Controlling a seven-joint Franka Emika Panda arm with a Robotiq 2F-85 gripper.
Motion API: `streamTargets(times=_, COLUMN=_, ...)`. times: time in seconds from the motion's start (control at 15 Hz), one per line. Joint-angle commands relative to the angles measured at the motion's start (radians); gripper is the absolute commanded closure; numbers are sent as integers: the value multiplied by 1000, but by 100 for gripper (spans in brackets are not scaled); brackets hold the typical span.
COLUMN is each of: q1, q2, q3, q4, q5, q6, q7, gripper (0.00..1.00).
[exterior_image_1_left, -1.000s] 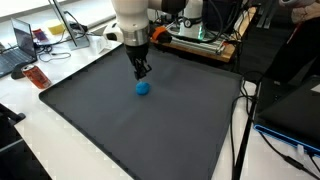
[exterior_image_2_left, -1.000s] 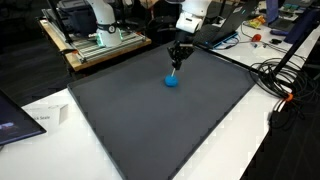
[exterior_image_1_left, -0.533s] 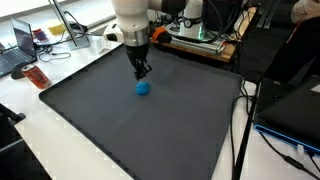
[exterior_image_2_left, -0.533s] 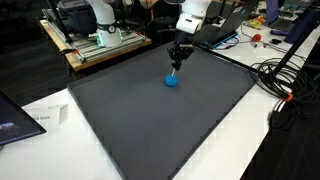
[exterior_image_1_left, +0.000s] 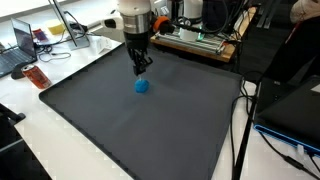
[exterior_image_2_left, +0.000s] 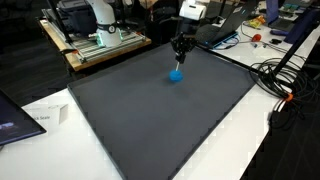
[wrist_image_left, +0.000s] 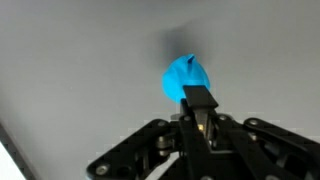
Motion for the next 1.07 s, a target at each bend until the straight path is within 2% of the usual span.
streamTargets(times=0.0, q1=9, q2=-75, q3=0, q4=-42, q5=18, q6=-15, q7=-26, gripper=97)
streamTargets(times=0.2, q1=4, q2=-114, q3=14, q4=-64, q5=27, q6=-7, q7=-63, gripper=97)
streamTargets(times=0.27, q1=26, q2=-119, q3=-10, q4=-64, q5=-45, q6=-14, q7=21, gripper=97)
streamTargets(times=0.33, q1=14, q2=-139, q3=5, q4=-81, q5=-23, q6=0, q7=-29, gripper=97)
streamTargets(times=0.4, q1=-21, q2=-184, q3=39, q4=-126, q5=72, q6=69, q7=-164, gripper=97)
streamTargets(times=0.47, q1=1, q2=-166, q3=18, q4=-98, q5=24, q6=24, q7=-89, gripper=97)
streamTargets(times=0.53, q1=5, q2=-168, q3=11, q4=-97, q5=7, q6=13, q7=-68, gripper=97)
streamTargets(times=0.6, q1=-30, q2=-211, q3=50, q4=-144, q5=123, q6=87, q7=-240, gripper=97)
streamTargets(times=0.67, q1=-25, q2=-202, q3=46, q4=-130, q5=124, q6=68, q7=-229, gripper=97)
streamTargets(times=0.73, q1=17, q2=-176, q3=-9, q4=-101, q5=-54, q6=20, q7=8, gripper=97)
streamTargets(times=0.8, q1=-32, q2=-213, q3=53, q4=-140, q5=151, q6=70, q7=-276, gripper=97)
streamTargets(times=0.87, q1=-30, q2=-211, q3=50, q4=-138, q5=149, q6=62, q7=-265, gripper=97)
streamTargets(times=0.93, q1=7, q2=-179, q3=-4, q4=-110, q5=-37, q6=24, q7=-22, gripper=97)
streamTargets(times=1.0, q1=-47, q2=-214, q3=61, q4=-148, q5=206, q6=74, q7=-350, gripper=97)
